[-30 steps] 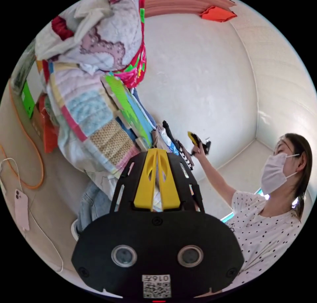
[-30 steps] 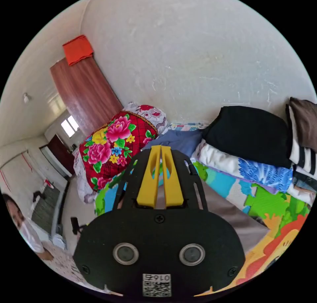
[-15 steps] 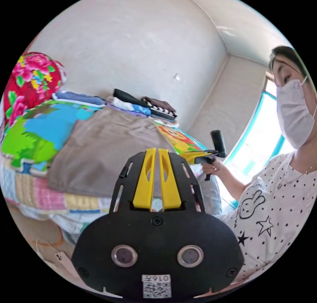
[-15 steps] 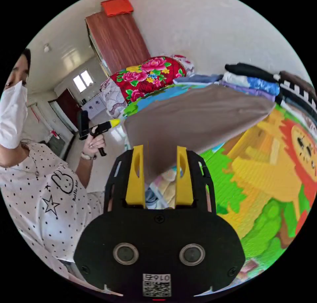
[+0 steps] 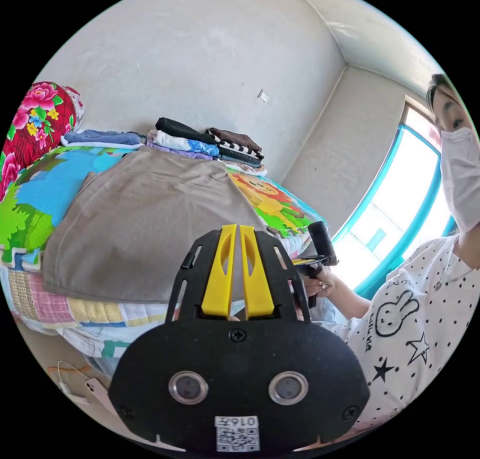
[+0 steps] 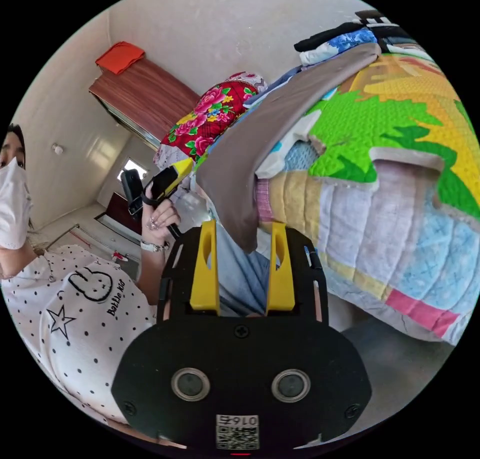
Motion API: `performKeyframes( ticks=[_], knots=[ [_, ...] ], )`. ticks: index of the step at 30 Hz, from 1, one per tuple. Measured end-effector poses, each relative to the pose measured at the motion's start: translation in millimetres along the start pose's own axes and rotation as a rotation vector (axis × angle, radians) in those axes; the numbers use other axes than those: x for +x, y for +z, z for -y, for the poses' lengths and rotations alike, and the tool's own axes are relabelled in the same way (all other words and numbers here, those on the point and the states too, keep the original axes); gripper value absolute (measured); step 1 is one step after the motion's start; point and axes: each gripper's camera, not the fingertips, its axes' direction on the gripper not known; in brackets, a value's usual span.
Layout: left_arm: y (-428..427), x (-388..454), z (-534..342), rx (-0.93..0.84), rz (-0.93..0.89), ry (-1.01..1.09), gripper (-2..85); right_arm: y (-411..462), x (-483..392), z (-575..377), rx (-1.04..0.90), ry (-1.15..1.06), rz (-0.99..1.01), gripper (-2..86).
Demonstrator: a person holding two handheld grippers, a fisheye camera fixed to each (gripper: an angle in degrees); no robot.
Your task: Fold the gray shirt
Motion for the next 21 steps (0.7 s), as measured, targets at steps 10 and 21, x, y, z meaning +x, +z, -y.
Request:
performKeyframes(
  ticks=[10,21],
  knots=[
    [25.7,108.6,-79.5,-0.102,0.192,0.345,11.6,9.9,56.2,-35.8,0.039,0.191,0.412,1.2],
    [132.4,229.0,-152.6,0.059,0.824,0.544,17.1,10.4,50.4,-13.2,0.061,0.214,0.492,0.3]
  ],
)
